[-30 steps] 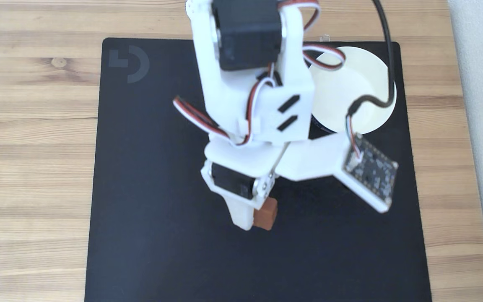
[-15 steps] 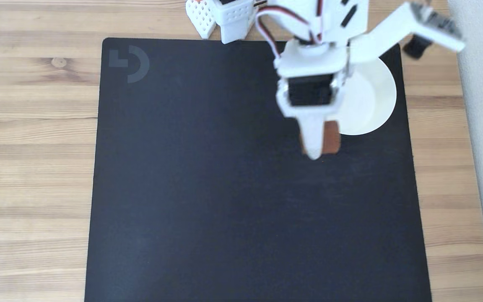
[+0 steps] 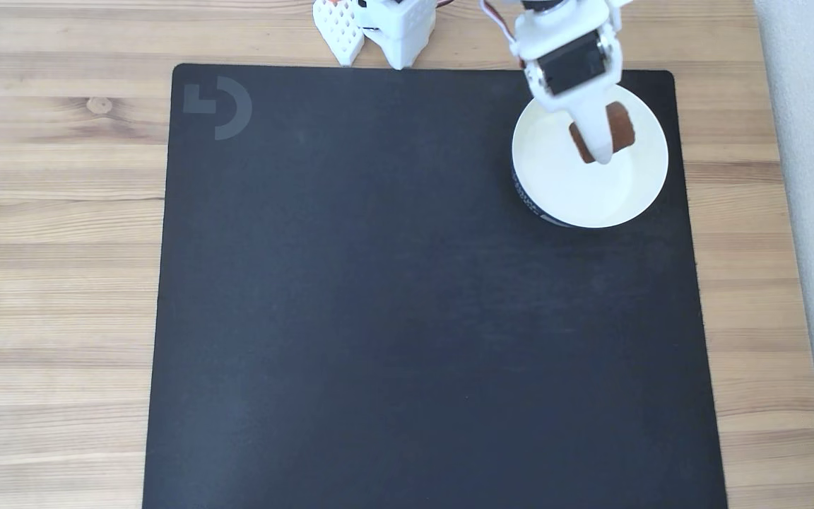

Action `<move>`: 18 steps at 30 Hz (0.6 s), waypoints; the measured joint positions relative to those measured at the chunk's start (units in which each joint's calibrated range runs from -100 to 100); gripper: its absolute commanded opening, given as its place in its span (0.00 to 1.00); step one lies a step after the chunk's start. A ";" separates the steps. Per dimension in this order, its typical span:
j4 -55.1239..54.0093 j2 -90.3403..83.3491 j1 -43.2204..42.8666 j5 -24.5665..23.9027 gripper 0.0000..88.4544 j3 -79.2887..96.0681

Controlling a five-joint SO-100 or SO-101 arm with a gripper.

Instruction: Pick up the toy and place it on the plate

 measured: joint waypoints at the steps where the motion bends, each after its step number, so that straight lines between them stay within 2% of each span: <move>1: -2.11 -1.58 -1.17 0.10 0.03 3.12; 7: -10.98 -8.66 -4.83 0.21 0.03 18.61; 14: -12.33 -14.24 -4.99 0.21 0.04 29.95; 15: -12.33 -15.15 -5.24 0.15 0.06 30.99; 16: -12.33 -15.49 -5.16 -0.36 0.18 31.65; 18: -12.33 -16.40 -4.58 -2.68 0.29 32.97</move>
